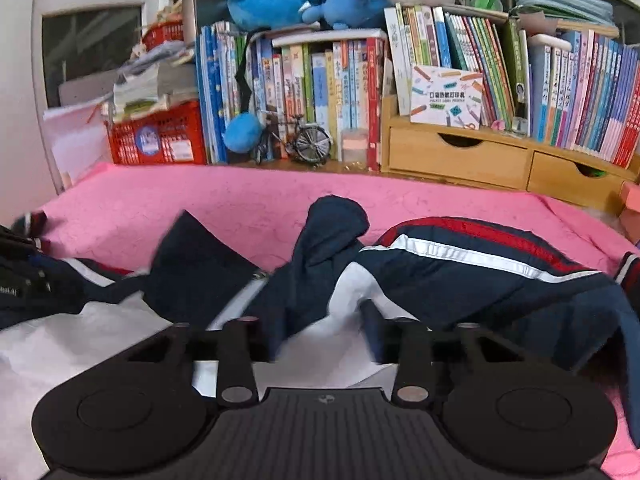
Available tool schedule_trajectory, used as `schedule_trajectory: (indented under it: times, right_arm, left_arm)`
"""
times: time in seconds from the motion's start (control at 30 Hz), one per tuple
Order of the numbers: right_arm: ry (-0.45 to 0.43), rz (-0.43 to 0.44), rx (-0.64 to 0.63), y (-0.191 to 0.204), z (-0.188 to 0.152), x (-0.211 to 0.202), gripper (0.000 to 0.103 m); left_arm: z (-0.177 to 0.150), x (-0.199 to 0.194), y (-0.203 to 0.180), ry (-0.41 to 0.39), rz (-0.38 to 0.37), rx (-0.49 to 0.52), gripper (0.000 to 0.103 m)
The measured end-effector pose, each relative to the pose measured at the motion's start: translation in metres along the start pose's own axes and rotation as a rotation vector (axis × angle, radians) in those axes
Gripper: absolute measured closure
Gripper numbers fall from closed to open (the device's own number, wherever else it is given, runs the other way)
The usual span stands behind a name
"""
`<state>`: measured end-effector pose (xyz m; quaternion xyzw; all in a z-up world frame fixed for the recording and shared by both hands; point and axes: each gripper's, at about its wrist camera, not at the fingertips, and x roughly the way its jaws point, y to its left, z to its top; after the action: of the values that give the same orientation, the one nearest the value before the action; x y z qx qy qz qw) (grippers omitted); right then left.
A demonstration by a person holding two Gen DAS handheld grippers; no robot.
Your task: Fold clothes
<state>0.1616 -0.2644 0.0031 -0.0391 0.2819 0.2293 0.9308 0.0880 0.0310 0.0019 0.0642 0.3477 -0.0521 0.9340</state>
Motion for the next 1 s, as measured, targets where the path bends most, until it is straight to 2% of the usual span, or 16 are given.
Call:
schedule_trajectory:
  times: [0.07, 0.1, 0.17, 0.2, 0.27, 0.33, 0.4, 0.47, 0.53, 0.63, 0.7, 0.77, 0.83, 0.87, 0.9, 1.0]
  right_arm:
    - [-0.047, -0.011, -0.014, 0.007, 0.008, -0.004, 0.077]
    - [-0.073, -0.018, -0.022, 0.01, 0.013, -0.005, 0.08]
    - [-0.12, -0.012, -0.017, 0.007, 0.031, -0.003, 0.082]
    - [-0.136, -0.006, -0.011, 0.005, 0.041, 0.0, 0.082]
    - [-0.152, 0.006, -0.005, 0.002, 0.064, 0.015, 0.083]
    - [-0.14, 0.011, -0.014, 0.002, 0.078, 0.026, 0.083]
    - [-0.095, 0.019, -0.043, 0.001, 0.072, 0.03, 0.083]
    - [-0.046, 0.027, -0.061, -0.003, 0.06, 0.032, 0.083]
    - [-0.005, 0.034, -0.052, -0.007, 0.042, 0.031, 0.08]
    - [0.052, 0.04, -0.012, -0.015, 0.017, 0.026, 0.079]
    - [0.081, 0.042, 0.007, -0.019, 0.005, 0.023, 0.078]
    - [0.1, 0.044, 0.023, -0.02, -0.004, 0.022, 0.075]
    - [0.101, 0.046, 0.039, -0.021, -0.009, 0.021, 0.073]
    - [0.097, 0.042, 0.045, -0.021, -0.01, 0.019, 0.07]
    - [0.092, 0.038, 0.051, -0.021, -0.011, 0.017, 0.067]
    - [0.049, 0.015, 0.023, -0.021, -0.007, 0.001, 0.041]
  left_arm:
    - [0.007, -0.016, 0.002, -0.103, 0.089, -0.014, 0.098]
    - [0.012, -0.021, 0.002, -0.186, 0.179, -0.004, 0.103]
    - [0.024, -0.027, 0.005, -0.347, 0.346, 0.039, 0.103]
    - [0.034, -0.024, 0.013, -0.379, 0.392, 0.064, 0.103]
    - [0.057, -0.009, 0.034, -0.28, 0.261, 0.039, 0.102]
    - [0.065, 0.009, 0.051, -0.155, 0.083, 0.017, 0.091]
    - [0.06, 0.028, 0.061, -0.013, -0.123, 0.001, 0.065]
    - [0.043, 0.037, 0.057, 0.043, -0.175, 0.06, 0.015]
    - [0.032, 0.044, 0.053, 0.06, -0.188, 0.1, 0.01]
    - [0.024, 0.051, 0.048, 0.128, -0.322, 0.093, 0.01]
    - [0.017, 0.054, 0.042, 0.159, -0.385, 0.089, 0.015]
    - [0.012, 0.052, 0.031, 0.125, -0.282, 0.075, 0.051]
    - [0.009, 0.047, 0.023, 0.074, -0.214, 0.073, 0.076]
    - [0.01, 0.044, 0.022, 0.064, -0.217, 0.059, 0.086]
    - [0.01, 0.04, 0.021, 0.055, -0.216, 0.054, 0.09]
    - [0.008, 0.017, 0.017, -0.031, -0.187, 0.102, 0.095]
